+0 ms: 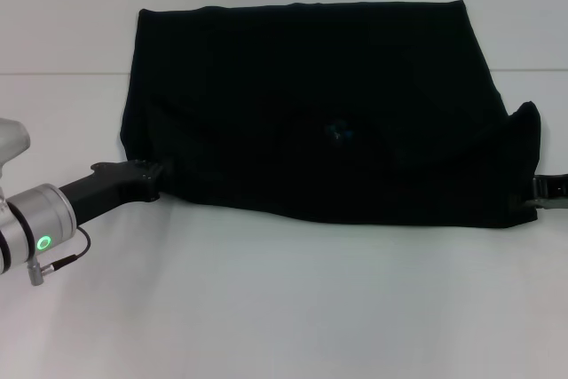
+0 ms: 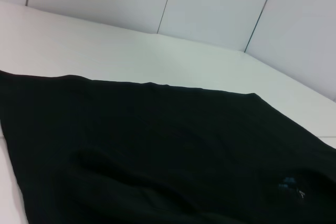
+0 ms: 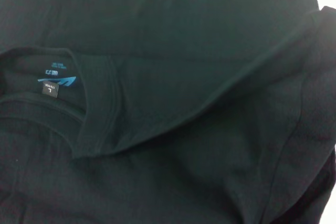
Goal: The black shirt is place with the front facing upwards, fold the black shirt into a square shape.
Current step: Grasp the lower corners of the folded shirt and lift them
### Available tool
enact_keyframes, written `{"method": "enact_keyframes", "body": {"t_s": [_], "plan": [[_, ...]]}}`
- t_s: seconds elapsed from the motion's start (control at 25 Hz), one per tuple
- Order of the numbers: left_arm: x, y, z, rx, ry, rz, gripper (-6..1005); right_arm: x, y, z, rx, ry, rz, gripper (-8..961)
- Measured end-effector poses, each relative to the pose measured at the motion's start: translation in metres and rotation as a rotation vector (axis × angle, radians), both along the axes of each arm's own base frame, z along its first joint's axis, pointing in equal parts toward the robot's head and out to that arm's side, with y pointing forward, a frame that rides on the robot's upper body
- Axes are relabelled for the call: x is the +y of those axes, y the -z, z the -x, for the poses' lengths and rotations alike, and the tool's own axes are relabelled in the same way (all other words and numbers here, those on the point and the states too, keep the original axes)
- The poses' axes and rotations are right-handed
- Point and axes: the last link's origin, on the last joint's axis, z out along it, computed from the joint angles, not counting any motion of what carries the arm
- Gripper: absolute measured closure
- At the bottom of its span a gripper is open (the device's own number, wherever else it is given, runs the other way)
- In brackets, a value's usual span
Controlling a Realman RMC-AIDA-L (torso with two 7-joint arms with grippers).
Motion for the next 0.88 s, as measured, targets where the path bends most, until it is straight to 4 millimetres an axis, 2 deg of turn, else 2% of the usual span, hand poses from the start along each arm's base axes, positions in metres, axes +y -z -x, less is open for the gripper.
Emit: {"method": "enact_keyframes", "body": {"t_s": [0.2, 0.4, 0.6, 0.88], "plan": [[-0.002, -0.003, -0.003, -0.03, 0.01, 0.022, 901, -0.001, -0.005, 0.001, -0.002, -0.014, 0.014, 896], [-0.014, -0.017, -0.007, -0.094, 0.05, 0.126, 897, -0.012, -0.011, 0.001, 0.025, -0.016, 0.094, 899], [-0.041, -0.03, -0.004, -0.139, 0.041, 0.296, 892, -0.04, -0.011, -0.003, 0.058, -0.008, 0.254, 900], [-0.081, -0.044, 0.012, -0.203, -0.075, 0.496, 887, -0.082, -0.006, -0.013, 0.106, 0.022, 0.451, 900]]}}
